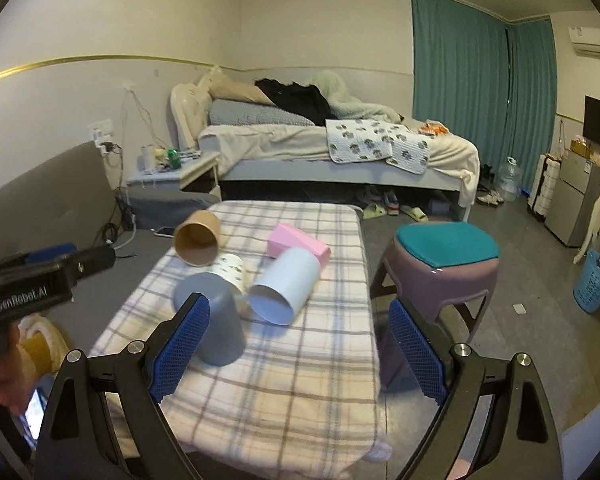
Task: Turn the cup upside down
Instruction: 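Open the left gripper and withdraw both tools from the grey cup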
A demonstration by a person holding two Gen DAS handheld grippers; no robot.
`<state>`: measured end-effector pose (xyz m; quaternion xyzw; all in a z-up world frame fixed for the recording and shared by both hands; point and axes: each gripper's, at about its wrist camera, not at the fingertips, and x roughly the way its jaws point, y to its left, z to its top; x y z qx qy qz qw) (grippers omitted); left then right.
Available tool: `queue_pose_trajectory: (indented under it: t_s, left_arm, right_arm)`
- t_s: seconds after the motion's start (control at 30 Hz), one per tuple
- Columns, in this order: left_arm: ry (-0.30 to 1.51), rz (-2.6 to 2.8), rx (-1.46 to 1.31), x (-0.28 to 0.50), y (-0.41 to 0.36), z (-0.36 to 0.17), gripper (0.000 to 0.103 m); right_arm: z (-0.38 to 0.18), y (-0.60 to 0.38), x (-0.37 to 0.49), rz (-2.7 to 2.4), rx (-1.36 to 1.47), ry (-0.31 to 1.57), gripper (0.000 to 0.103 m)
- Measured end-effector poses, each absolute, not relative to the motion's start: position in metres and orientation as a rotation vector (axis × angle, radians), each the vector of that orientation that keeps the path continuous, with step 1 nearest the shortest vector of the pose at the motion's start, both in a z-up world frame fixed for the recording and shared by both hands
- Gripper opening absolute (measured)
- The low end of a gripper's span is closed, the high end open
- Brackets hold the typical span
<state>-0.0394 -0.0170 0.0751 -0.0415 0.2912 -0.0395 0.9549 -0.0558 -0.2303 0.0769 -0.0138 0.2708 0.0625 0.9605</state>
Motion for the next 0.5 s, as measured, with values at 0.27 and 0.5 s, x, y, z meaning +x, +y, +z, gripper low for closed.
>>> queue_pose_trajectory:
  t_s: [0.27, 0.5]
  left_arm:
    - [0.519, -0.037, -0.008, -0.075, -0.005, 0.052, 0.093]
    - [0.540, -0.029, 0.001, -0.074, -0.007, 0.034, 0.098]
  right_arm:
    - [0.053, -0.217, -0.080, 0.115, 0.011, 0.548, 0.103]
    - [0.038, -0.214, -0.079, 0.083, 0.002, 0.552, 0.103]
